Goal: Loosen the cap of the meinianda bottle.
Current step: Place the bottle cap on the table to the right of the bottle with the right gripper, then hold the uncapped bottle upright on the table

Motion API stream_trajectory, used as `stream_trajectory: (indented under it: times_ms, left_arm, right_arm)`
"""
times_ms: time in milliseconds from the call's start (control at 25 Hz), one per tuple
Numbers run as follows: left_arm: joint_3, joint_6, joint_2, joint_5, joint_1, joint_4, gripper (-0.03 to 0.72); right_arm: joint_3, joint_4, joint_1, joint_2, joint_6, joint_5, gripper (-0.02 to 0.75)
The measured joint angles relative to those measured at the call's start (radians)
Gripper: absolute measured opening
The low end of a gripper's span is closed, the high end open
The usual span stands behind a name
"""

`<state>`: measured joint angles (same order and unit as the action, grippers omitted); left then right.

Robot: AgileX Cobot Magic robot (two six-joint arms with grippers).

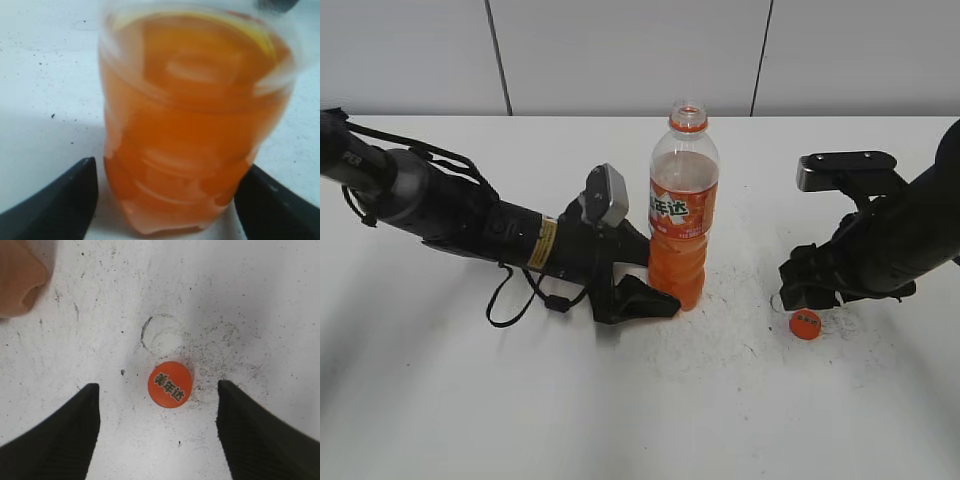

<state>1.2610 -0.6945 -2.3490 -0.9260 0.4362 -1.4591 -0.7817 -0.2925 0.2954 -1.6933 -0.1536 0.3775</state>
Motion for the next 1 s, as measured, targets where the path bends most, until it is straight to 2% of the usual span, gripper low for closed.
stream_trajectory:
  times_ms: [200,480,680,1000]
  left_arm:
    - [0.0,-0.106,0.037,0.046,-0.004,-0.103,0.651]
    - [0.0,-0.318,0.134,0.142,-0.006,-0.276,0.642]
    - [-0.04,-0.396,0.24,0.259,-0.006,-0.288,0.631]
    - [-0.239,-0.422,0.455,0.684,0.005,-0.278,0.613]
  right_arm:
    - [0.0,0.0,0.0,0.0,0.0,0.01,0.534]
    - [0.0,0.0,0.0,0.009,0.0,0.042,0.535]
    - [0.0,0.0,0.0,0.074,0.0,0.066,0.535]
    - [0.0,0.0,0.0,0.185,0.001,0.157,0.535]
